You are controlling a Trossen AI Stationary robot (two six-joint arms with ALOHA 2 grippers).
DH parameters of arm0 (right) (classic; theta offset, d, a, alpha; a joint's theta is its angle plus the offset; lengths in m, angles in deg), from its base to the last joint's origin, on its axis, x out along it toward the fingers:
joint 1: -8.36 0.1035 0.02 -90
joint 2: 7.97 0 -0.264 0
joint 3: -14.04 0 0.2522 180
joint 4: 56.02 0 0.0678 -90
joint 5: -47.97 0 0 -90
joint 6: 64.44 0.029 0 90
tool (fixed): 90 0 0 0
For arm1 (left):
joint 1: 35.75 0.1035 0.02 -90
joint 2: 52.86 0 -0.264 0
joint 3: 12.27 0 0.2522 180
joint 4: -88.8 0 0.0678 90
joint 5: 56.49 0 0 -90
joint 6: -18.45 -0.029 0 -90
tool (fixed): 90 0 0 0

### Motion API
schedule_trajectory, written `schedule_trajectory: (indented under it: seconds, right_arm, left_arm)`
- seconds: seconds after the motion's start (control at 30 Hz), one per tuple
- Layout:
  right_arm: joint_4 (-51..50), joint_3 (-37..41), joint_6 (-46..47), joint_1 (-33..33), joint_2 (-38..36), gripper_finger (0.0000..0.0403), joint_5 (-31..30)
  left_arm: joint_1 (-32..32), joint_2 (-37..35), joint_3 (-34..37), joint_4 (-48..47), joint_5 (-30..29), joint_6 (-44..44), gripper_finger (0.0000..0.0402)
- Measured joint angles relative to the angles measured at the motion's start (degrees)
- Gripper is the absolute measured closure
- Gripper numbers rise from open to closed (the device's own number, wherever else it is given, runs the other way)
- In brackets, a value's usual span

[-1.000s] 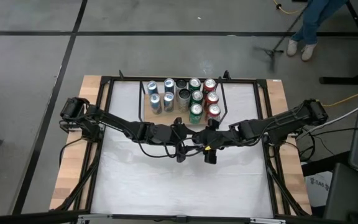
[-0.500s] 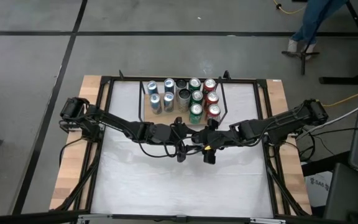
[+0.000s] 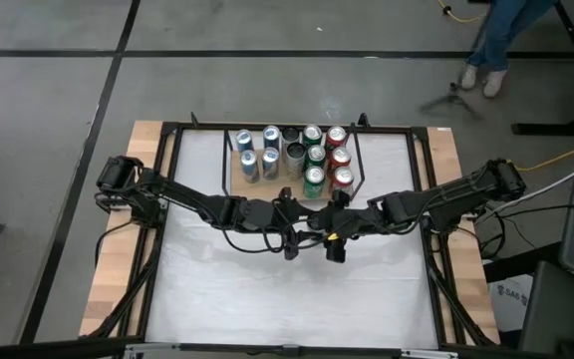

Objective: Sort soda cans
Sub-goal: Put the white-yellow soda can on the shelf and align with the other white-yellow soda cans

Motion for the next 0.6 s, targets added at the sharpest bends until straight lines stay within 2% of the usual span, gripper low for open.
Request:
schedule_trajectory:
  seconds: [0.27,0.6]
  right_arm:
    - [0.3,-0.2,0.5,-0.1,0.0,0.0093,0.4]
    - [-1.3,-0.2,0.4,-0.1,-0.4,0.0057,0.3]
  left_arm:
    - [0.0,0.0,0.0,-0.1,-0.3,0.0,0.0175]
    - [0.1,0.0,-0.1,-0.8,-0.6,-1.0,0.0174]
